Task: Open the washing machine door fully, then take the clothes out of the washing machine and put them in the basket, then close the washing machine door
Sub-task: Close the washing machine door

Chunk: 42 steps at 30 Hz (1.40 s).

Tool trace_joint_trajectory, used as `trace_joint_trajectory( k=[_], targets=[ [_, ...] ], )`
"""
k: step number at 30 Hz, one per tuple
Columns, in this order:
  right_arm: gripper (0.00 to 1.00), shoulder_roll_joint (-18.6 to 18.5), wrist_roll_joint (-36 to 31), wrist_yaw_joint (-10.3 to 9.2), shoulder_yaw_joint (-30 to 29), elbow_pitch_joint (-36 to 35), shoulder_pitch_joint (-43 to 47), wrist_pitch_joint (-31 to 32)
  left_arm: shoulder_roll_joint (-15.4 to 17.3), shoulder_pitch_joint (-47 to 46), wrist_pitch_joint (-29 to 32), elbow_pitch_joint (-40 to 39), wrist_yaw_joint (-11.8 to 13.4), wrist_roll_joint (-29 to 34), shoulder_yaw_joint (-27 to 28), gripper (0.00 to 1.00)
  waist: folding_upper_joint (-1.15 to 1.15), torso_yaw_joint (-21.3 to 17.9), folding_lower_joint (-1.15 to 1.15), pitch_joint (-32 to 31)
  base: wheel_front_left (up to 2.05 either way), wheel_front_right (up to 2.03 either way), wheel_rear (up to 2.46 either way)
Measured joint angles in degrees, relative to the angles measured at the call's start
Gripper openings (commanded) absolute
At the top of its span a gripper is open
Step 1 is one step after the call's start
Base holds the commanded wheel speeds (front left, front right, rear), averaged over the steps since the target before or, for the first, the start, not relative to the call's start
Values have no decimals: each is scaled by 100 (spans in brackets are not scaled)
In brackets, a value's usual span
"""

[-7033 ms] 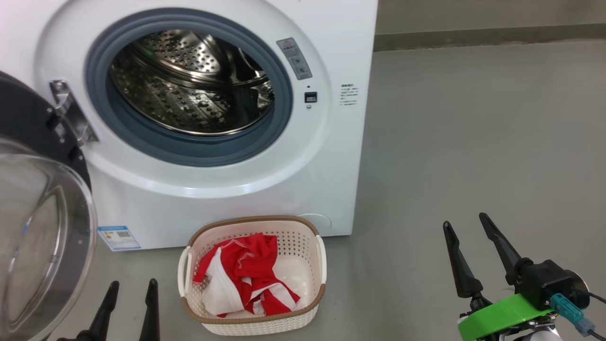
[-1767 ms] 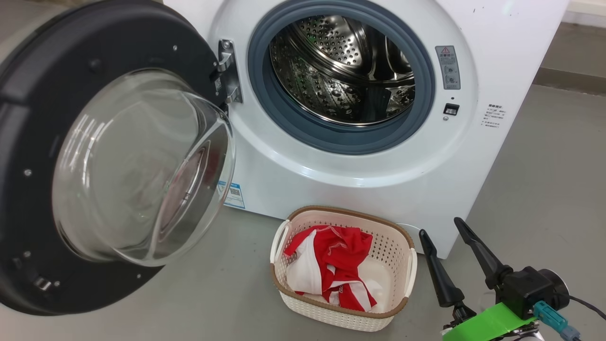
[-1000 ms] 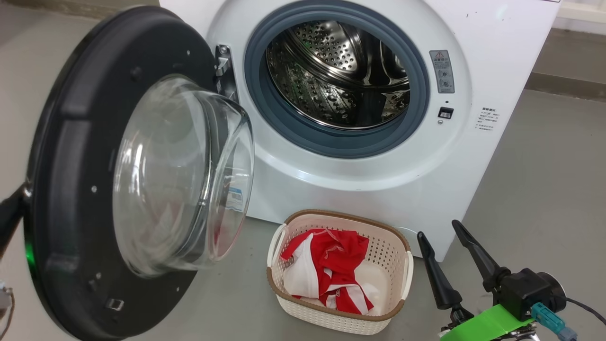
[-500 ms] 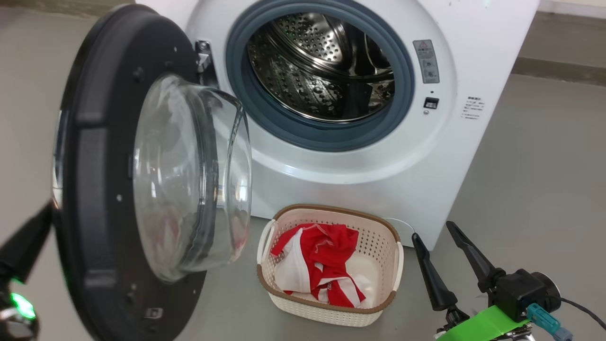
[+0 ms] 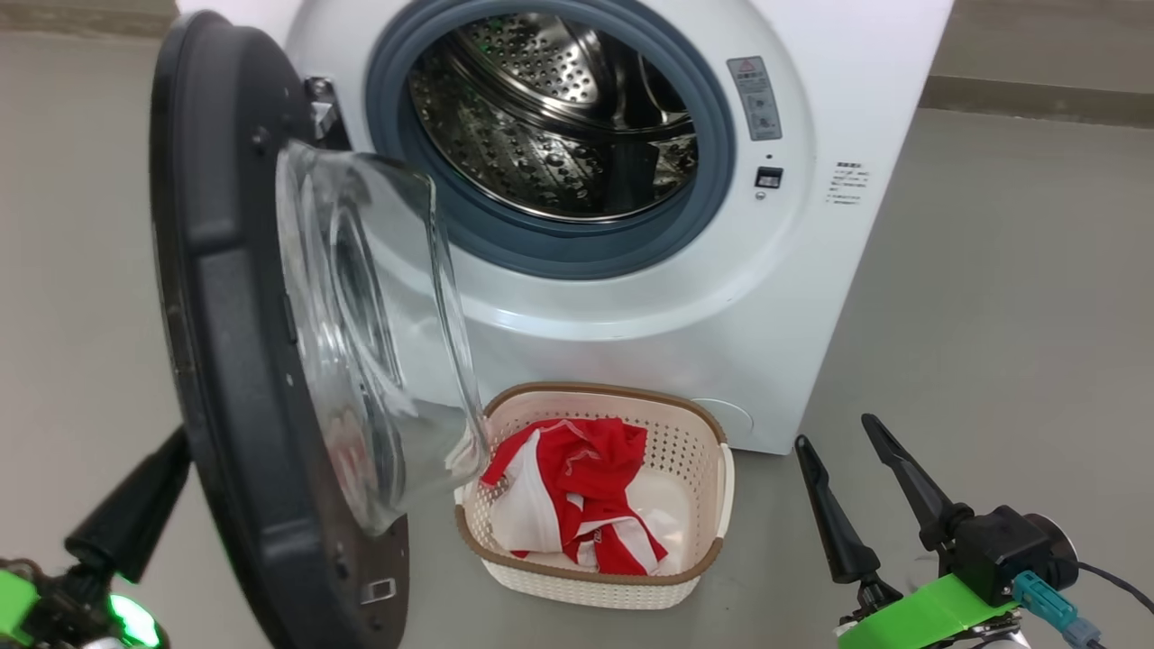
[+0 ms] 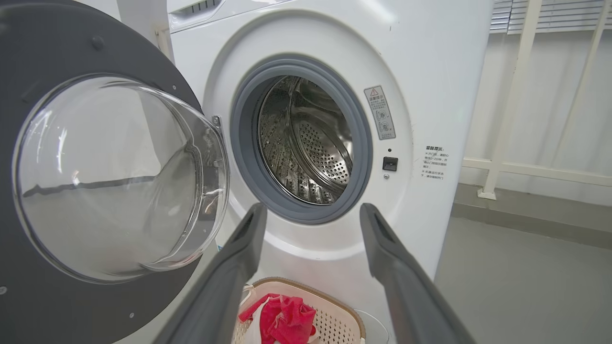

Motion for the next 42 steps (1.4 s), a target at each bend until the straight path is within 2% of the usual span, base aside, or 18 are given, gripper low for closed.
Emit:
trace_joint_trajectory(
  k=[10, 22, 23, 25, 26, 33, 36, 39, 42],
  targets=[
    [100, 1, 0, 0, -36, 0, -12, 0, 2, 520, -385, -389, 2, -521, -386, 0, 0, -285, 0, -1, 0, 0, 0],
    [100, 1, 1, 0, -55, 0, -12, 0, 9, 743, -589, -511, -67, -476, -436, 0, 0, -378, 0, -35, 0, 0, 0],
    [100, 2, 1, 0, -56, 0, -12, 0, 10, 743, -660, -509, -110, -420, -433, 4, 0, -370, 0, -37, 0, 0, 0],
    [100, 3, 1, 0, -57, 0, -12, 0, 16, 743, -773, -499, -171, -308, -416, 71, 0, -354, 0, -31, 0, 0, 0],
    [100, 3, 1, 0, -57, 0, -12, 0, 41, 744, -829, -492, -258, -207, -417, 100, 0, -346, 0, -24, 0, 0, 0],
    [100, 4, 3, 0, -53, 1, -14, 0, 432, 946, -1655, -198, -1146, 1317, -595, 100, 0, -285, 0, 44, 0, 0, 0],
    [100, 4, 9, 0, -49, 2, -14, 0, 446, 971, -2220, 29, -1532, 1931, -637, 100, 0, -268, 0, 40, 0, 0, 0],
    [100, 5, 56, 0, -48, 5, -14, 0, 520, 975, -2884, 230, -1789, 2709, -711, 100, 0, -256, 0, 13, 0, 0, 0],
    [100, 7, 59, 0, -41, 10, -14, 0, 630, 1017, -3573, 439, -1928, 3454, -837, 100, 0, -252, 0, -31, 0, 0, 0]
  ],
)
